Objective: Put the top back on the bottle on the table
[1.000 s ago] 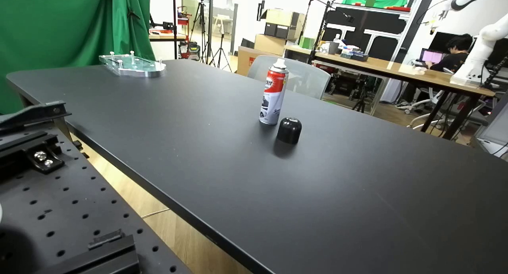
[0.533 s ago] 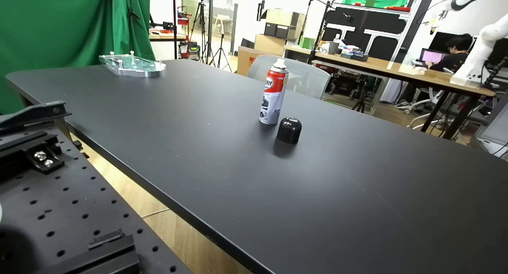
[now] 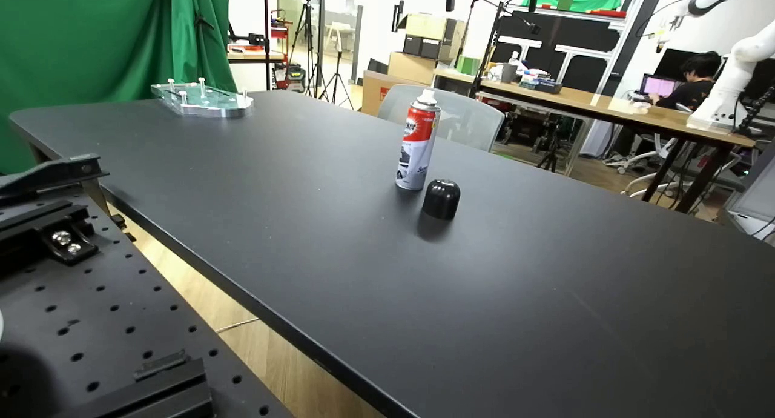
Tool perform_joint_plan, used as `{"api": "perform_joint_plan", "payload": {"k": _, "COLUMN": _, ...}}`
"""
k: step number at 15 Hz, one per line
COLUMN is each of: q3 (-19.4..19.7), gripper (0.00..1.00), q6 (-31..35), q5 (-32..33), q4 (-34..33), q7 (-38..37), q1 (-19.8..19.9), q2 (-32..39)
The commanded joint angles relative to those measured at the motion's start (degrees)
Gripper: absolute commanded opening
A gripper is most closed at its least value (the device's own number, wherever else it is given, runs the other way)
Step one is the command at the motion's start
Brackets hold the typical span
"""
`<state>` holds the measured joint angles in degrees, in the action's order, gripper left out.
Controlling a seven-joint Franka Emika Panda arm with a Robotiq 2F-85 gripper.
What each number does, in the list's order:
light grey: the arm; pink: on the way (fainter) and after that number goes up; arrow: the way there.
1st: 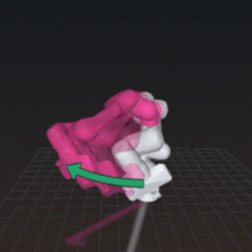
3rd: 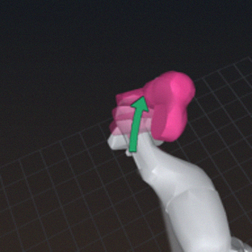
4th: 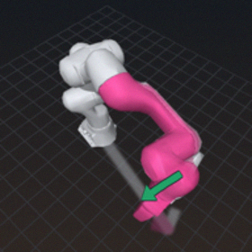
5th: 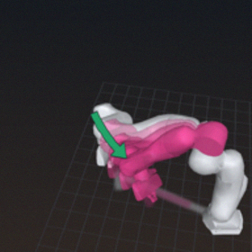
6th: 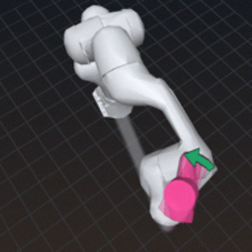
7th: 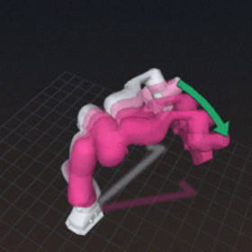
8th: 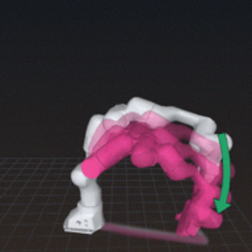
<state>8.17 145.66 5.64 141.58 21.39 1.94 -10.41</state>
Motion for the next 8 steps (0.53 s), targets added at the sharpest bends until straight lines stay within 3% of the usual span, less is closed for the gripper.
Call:
{"api": "perform_joint_plan", "payload": {"k": 1, "q3": -0.3, "gripper": 1.0, "q6": -2.4, "q5": 1.4, "q4": -0.7, "q7": -0.4, "q1": 1.4, "q2": 3.6}}
{"api": "perform_joint_plan", "payload": {"k": 8, "q3": -0.8, "gripper": 1.0, "q6": -0.3, "q5": 0.9, "q4": 0.5, "q7": 0.0, "q1": 1.5, "q2": 3.9}}
